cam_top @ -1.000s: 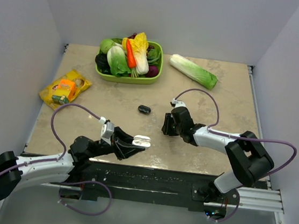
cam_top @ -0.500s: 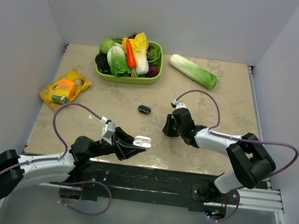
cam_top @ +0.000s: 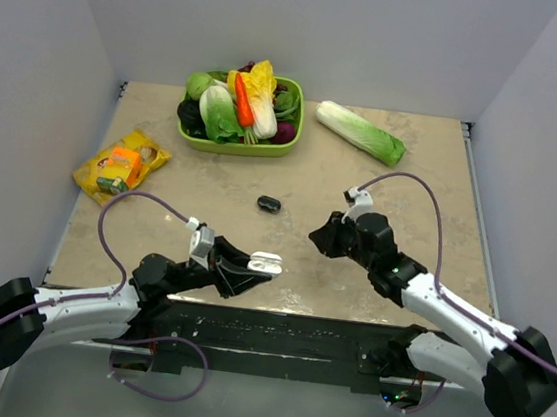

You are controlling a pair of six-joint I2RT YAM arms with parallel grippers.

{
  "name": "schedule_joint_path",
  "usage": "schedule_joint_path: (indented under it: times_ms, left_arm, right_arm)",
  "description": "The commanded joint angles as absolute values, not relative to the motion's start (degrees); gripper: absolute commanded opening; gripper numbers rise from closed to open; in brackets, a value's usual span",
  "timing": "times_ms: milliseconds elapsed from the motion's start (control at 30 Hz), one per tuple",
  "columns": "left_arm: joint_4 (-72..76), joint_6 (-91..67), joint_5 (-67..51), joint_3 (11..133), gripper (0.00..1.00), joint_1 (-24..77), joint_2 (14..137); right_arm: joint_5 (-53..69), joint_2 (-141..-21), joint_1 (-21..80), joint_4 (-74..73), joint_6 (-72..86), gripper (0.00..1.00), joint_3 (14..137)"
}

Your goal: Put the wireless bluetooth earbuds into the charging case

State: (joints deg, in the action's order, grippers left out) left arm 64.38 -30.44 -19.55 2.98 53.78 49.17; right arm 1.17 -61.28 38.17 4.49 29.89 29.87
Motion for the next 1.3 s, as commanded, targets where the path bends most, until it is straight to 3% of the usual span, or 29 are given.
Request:
schedule_joint_path:
  times_ms: [0, 200, 400, 567, 967, 1267]
  left_arm:
    - [72.15, -28.57, -15.91, 0.53, 0.00, 54.14, 49.31]
    - [76.91, -25.32, -12.92, 2.54, 0.00, 54.14, 48.43]
    - [73.65, -21.54, -14.32, 8.08, 0.00, 54.05, 49.65]
    - [74.79, -20.65, -17.92, 12.30, 0.00, 54.05, 52.64]
    - [84.28, -23.11, -26.36, 16.52, 0.00, 54.05, 62.66]
    - [88.41, -25.49, -31.29, 18.54, 0.00, 54.05, 66.35]
  right_arm:
    - [9.82, -52.48, 38.06, 4.32, 27.34, 0.00, 32.95]
    - [15.99, -40.71, 38.23, -3.95, 20.93, 0.00, 38.58]
    - [25.21, -31.38, 38.23, -1.32, 21.88, 0.00, 39.29]
    - [32.77, -31.99, 38.32, 1.22, 23.02, 0.00, 39.82]
    - [37.17, -32.96, 39.02, 11.51, 27.86, 0.00, 38.58]
    - [39.73, -36.03, 42.35, 4.50, 22.34, 0.00, 40.34]
